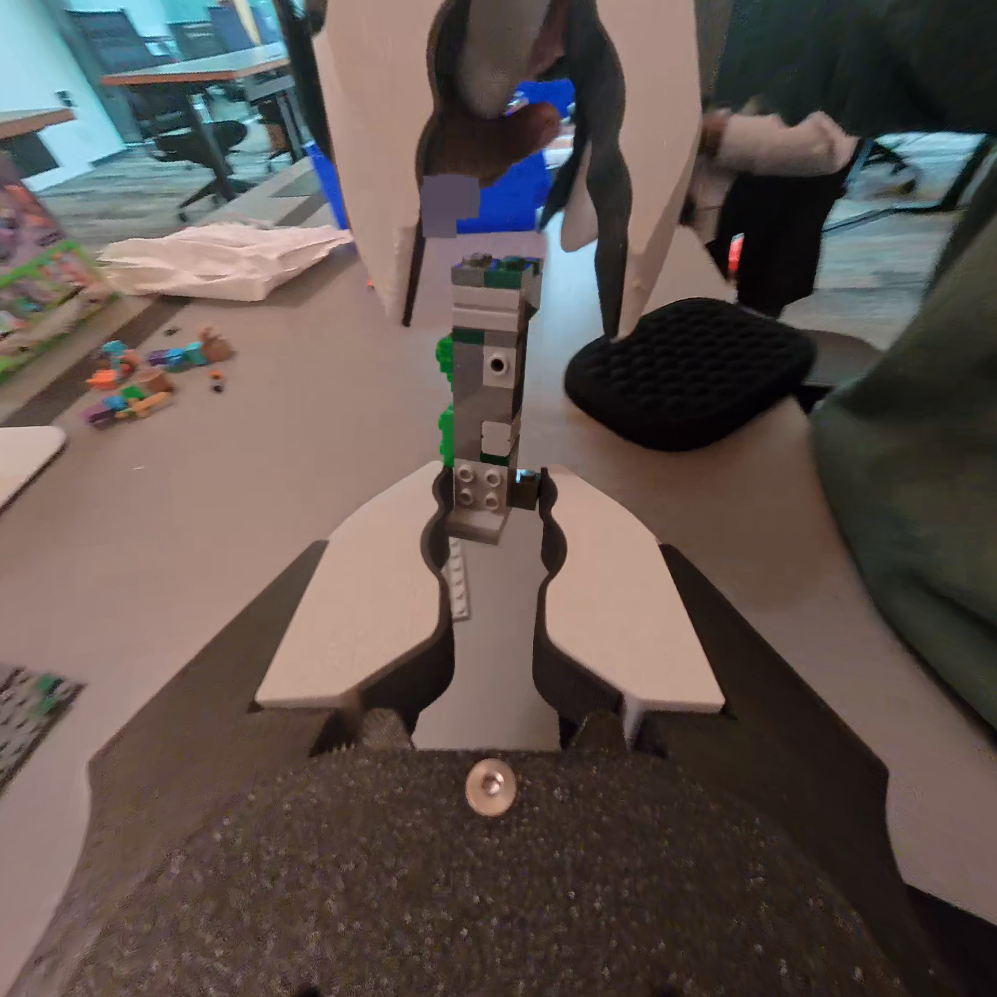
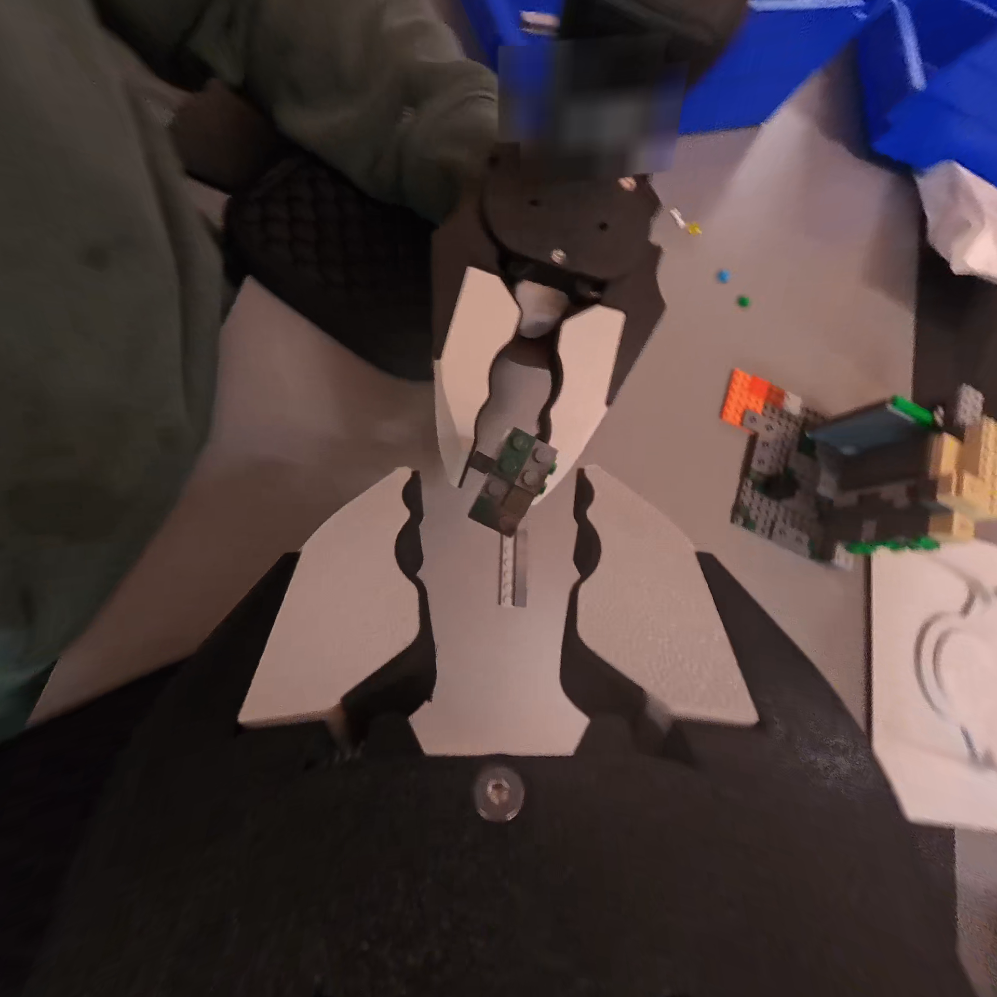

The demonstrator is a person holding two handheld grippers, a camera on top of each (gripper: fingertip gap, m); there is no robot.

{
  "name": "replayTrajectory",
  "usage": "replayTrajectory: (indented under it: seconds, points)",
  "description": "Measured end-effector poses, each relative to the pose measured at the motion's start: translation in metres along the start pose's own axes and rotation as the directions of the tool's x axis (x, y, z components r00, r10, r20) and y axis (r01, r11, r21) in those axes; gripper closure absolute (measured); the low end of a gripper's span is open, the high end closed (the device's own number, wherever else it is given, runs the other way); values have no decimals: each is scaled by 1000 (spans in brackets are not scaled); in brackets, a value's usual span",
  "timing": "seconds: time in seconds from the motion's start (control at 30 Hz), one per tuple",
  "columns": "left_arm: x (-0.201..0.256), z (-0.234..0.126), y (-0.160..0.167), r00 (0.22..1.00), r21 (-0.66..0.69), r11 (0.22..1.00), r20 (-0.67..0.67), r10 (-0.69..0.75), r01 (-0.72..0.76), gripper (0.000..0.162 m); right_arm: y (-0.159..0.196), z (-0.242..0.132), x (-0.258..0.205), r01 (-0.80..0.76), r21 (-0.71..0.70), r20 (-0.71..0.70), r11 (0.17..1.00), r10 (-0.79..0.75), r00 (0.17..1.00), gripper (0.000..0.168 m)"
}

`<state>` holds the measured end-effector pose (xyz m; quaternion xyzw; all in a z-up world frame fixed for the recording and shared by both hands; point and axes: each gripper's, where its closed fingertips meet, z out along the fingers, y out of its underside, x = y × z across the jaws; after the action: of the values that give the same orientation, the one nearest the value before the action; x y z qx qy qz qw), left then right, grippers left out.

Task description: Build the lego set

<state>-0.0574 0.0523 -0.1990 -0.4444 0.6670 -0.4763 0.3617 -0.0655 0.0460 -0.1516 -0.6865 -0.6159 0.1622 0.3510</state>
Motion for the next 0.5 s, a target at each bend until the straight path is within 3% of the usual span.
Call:
replayTrajectory:
  seconds: [0.13,0.2,0.33,0.5]
  points:
    - [-9,7,6,992,-79,995,99,73,-65,132,9,7,9,-85,-19,-72,996,84,994,120]
    - [-10,10,8,986,-106,990,130,108,-94,132,11,8,10,-78,-33,-79,996,75,994,143]
    - [-14,8,12,986,-114,990,139,95,-79,130,21,4,17,-46,-126,-88,991,35,996,147]
    - [-26,8,38,977,-238,968,176,124,-80,132,71,-4,37,-107,-318,-32,942,102,994,147]
